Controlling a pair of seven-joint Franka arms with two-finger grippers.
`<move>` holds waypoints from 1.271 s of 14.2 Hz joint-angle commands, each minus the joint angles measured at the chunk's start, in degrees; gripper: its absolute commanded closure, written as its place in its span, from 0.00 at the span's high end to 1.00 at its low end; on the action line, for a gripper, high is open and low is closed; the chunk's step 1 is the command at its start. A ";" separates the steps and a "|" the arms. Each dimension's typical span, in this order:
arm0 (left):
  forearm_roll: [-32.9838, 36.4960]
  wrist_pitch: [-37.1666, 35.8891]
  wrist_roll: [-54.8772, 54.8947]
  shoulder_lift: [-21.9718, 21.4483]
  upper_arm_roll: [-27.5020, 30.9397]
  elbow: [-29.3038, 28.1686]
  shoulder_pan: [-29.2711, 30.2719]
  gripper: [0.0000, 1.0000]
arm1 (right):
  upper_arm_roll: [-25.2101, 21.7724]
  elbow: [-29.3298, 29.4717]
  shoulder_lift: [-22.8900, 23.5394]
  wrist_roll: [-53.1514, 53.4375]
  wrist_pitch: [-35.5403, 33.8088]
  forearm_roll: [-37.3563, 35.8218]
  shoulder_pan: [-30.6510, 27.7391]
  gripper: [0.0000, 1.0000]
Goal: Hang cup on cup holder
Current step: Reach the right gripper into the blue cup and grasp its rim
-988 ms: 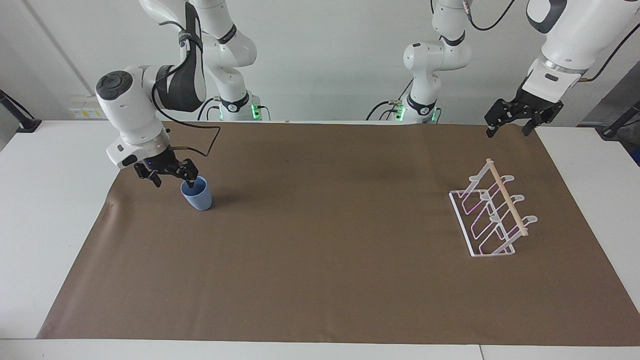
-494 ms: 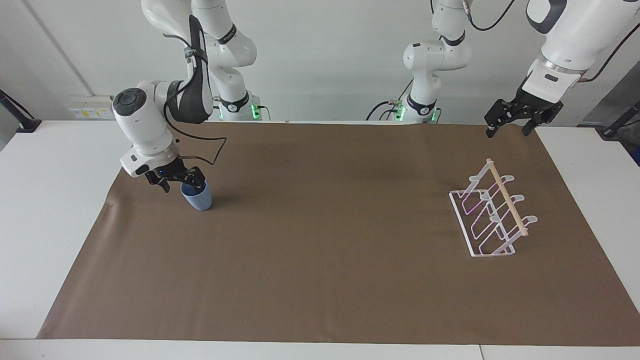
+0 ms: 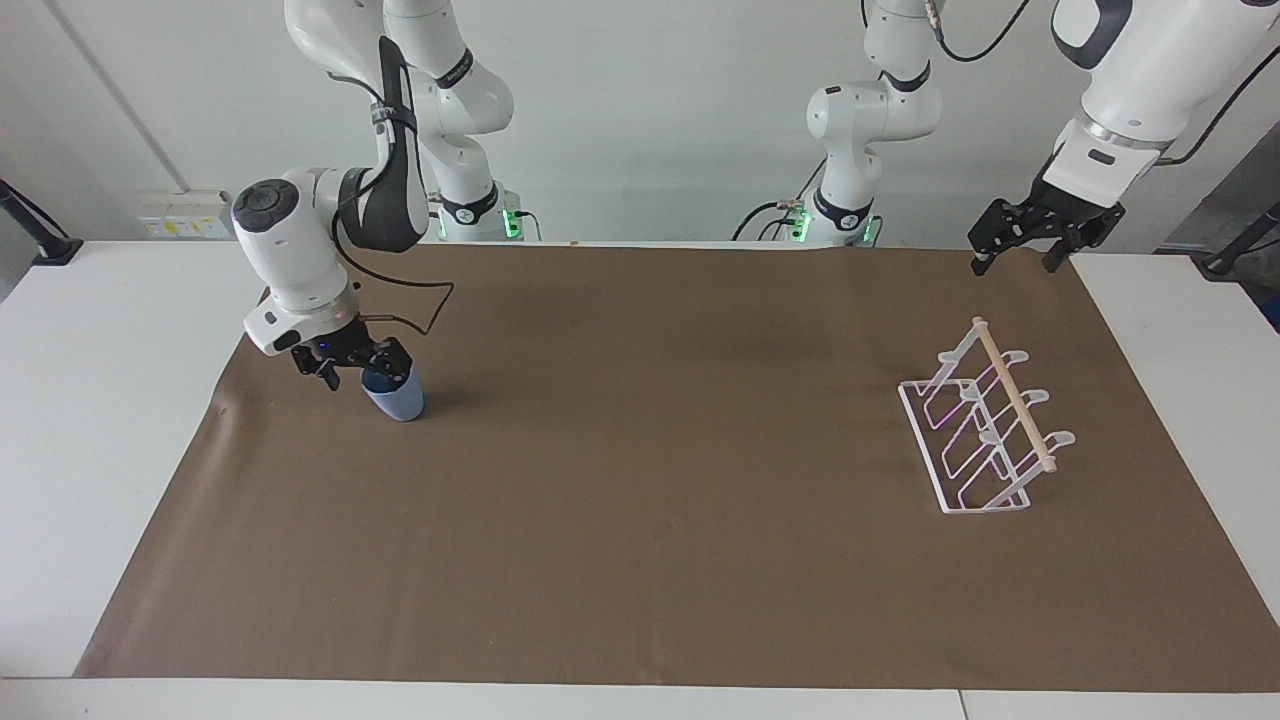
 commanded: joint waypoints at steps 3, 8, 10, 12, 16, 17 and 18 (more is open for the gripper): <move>0.14 0.52 -0.68 -1.93 0.07 -2.35 -0.19 1.00 | 0.16 -4.84 -0.35 -4.58 4.62 1.03 -2.13 1.00; 0.14 0.52 -0.59 -1.93 0.07 -2.35 -0.19 1.00 | 0.25 -3.96 -0.08 -3.88 4.62 1.03 -1.78 0.72; 0.23 0.52 -0.59 -1.93 0.07 -2.35 -0.19 1.00 | 0.25 -3.61 0.18 -3.27 4.62 1.03 -1.34 0.51; 0.14 0.43 -0.59 -1.93 0.07 -2.35 -0.19 1.00 | 0.34 -3.43 0.27 -3.26 4.62 1.03 -1.25 0.18; 0.14 0.43 -0.51 -1.93 0.07 -2.35 -0.19 1.00 | 0.51 -0.46 1.32 -2.82 3.31 1.03 -1.25 0.00; 0.23 0.34 -0.33 -1.93 0.07 -2.26 -0.19 1.00 | 0.51 0.34 1.59 -2.74 2.69 1.03 -1.25 0.00; 0.14 0.43 0.11 -1.93 0.07 -2.26 -0.19 1.00 | 0.60 1.48 2.11 -2.74 2.25 1.03 -1.25 0.00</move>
